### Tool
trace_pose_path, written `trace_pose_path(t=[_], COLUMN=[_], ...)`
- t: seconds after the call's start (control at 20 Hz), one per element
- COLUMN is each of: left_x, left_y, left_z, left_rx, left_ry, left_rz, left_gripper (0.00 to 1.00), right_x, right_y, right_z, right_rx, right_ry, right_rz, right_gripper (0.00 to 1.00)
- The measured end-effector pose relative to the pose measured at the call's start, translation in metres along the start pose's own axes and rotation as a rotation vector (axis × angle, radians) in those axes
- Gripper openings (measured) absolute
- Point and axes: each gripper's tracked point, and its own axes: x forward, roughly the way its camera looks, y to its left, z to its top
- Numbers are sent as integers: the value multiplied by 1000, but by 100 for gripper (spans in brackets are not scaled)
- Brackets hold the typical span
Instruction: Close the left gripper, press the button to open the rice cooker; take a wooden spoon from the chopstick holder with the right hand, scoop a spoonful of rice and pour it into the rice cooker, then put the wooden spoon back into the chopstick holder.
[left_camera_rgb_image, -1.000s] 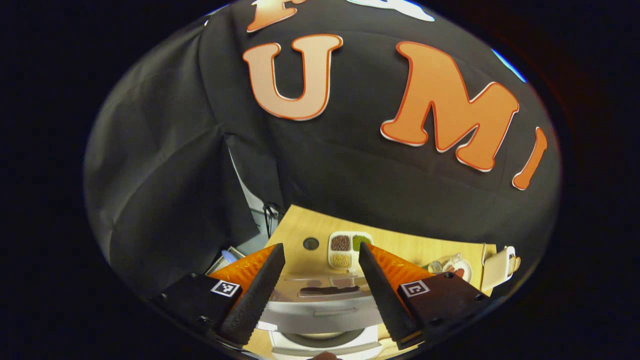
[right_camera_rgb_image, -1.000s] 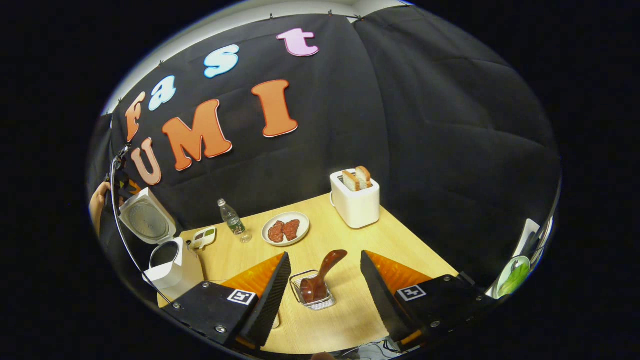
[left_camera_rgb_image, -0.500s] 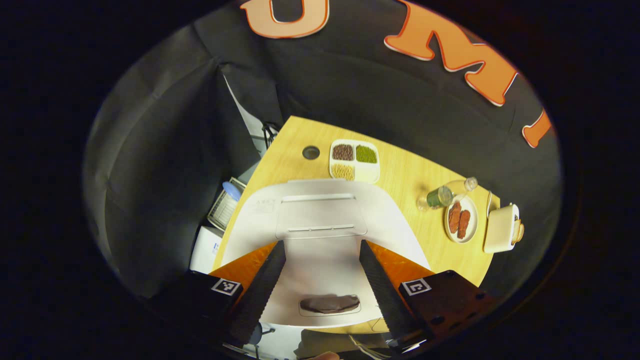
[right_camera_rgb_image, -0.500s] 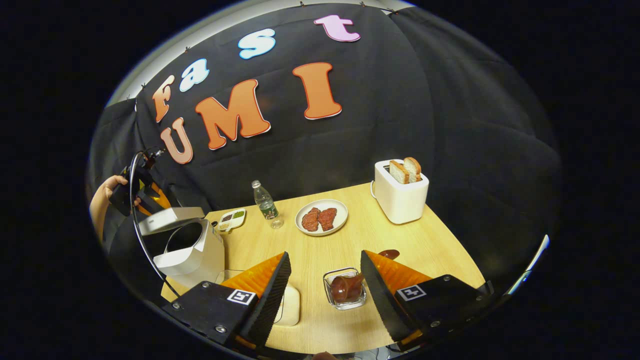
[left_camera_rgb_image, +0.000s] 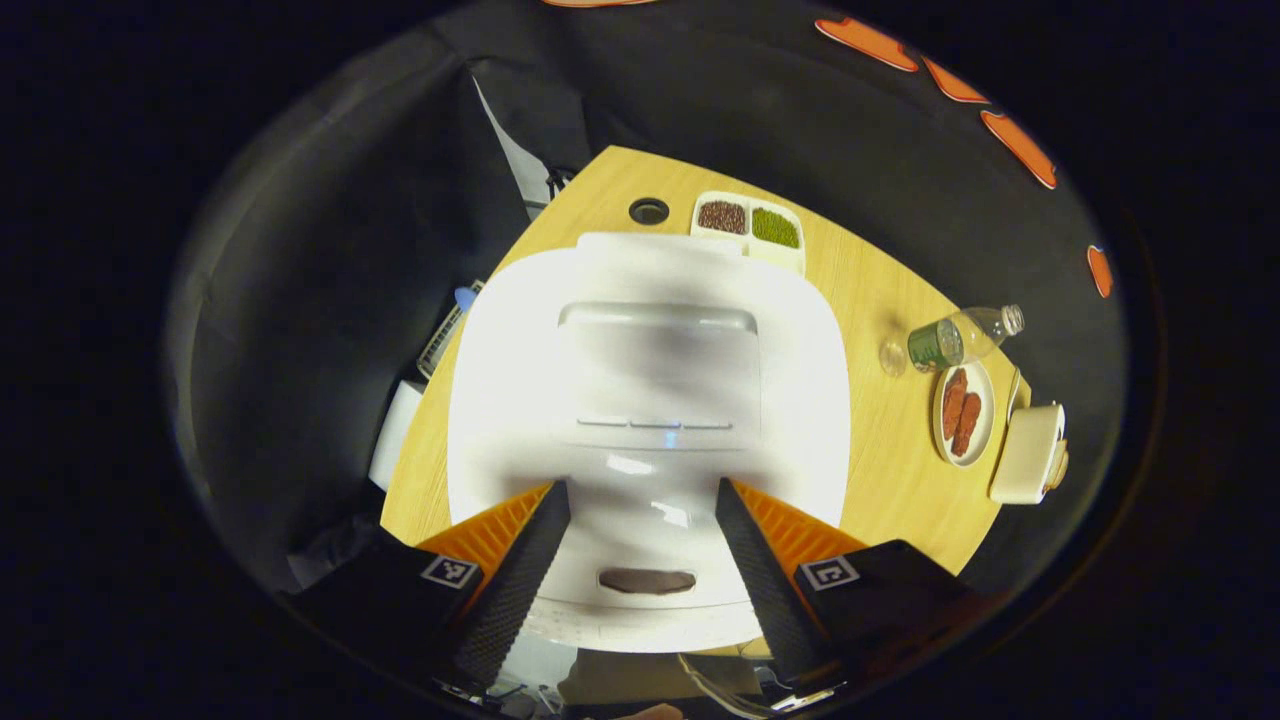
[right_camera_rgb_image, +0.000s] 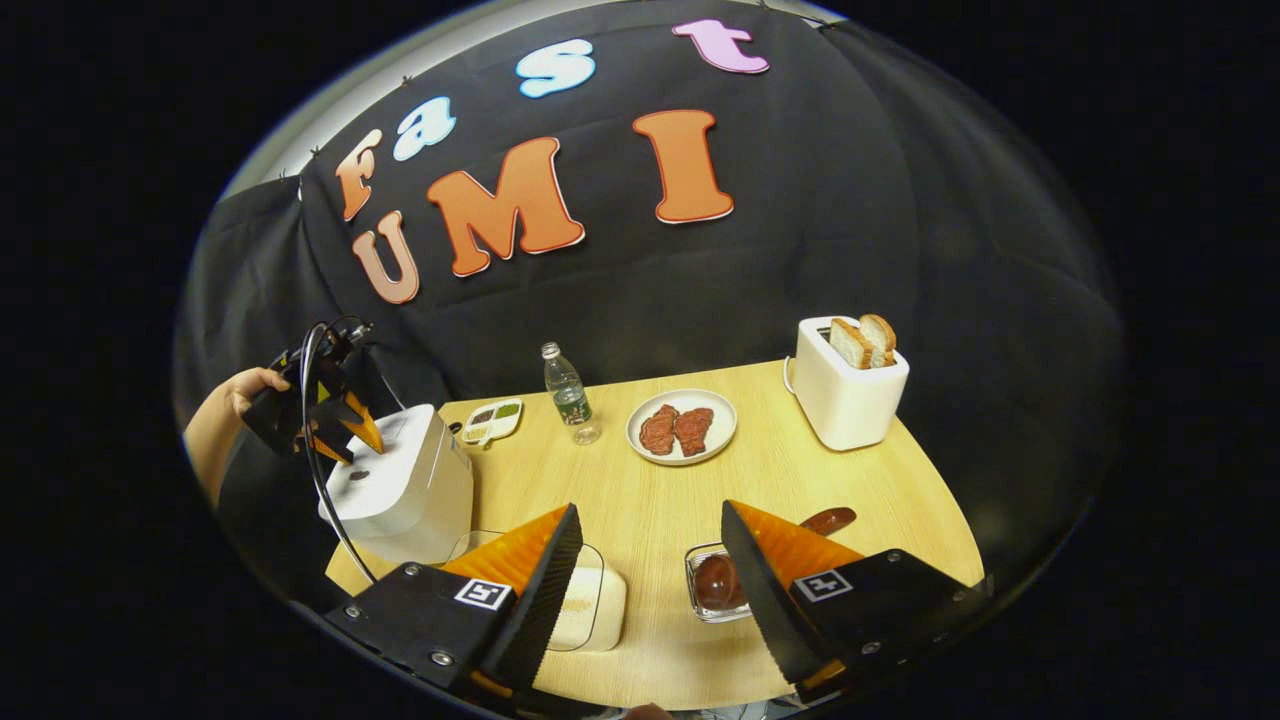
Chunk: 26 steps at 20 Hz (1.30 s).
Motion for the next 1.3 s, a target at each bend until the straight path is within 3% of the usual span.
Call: trace_pose_path(t=[0.2, 0.35, 0.45, 0.65, 0.95, 1.3], left_x=[-14, -44, -62, -141, -246, -298], left_y=[-2, -21, -12, -3, -33, -57], left_z=[-12, -24, -26, -25, -49, -91], left_rx=[17, 2, 27, 66, 172, 223], left_ry=[-206, -384, -494, -765, -1135, -1346], left_rz=[-30, -171, -144, -162, -231, -304], left_gripper=[100, 100, 99, 99, 99, 99], right_x=[9, 14, 16, 16, -8, -47], right_y=[21, 36, 48, 70, 95, 118], right_z=[13, 30, 39, 69, 112, 148], right_rx=[-41, -80, -101, -133, -165, -242], right_ry=[-27, -76, -100, -171, -342, -538], right_rz=[40, 59, 84, 119, 132, 135], right_gripper=[87, 88, 89, 89, 89, 88])
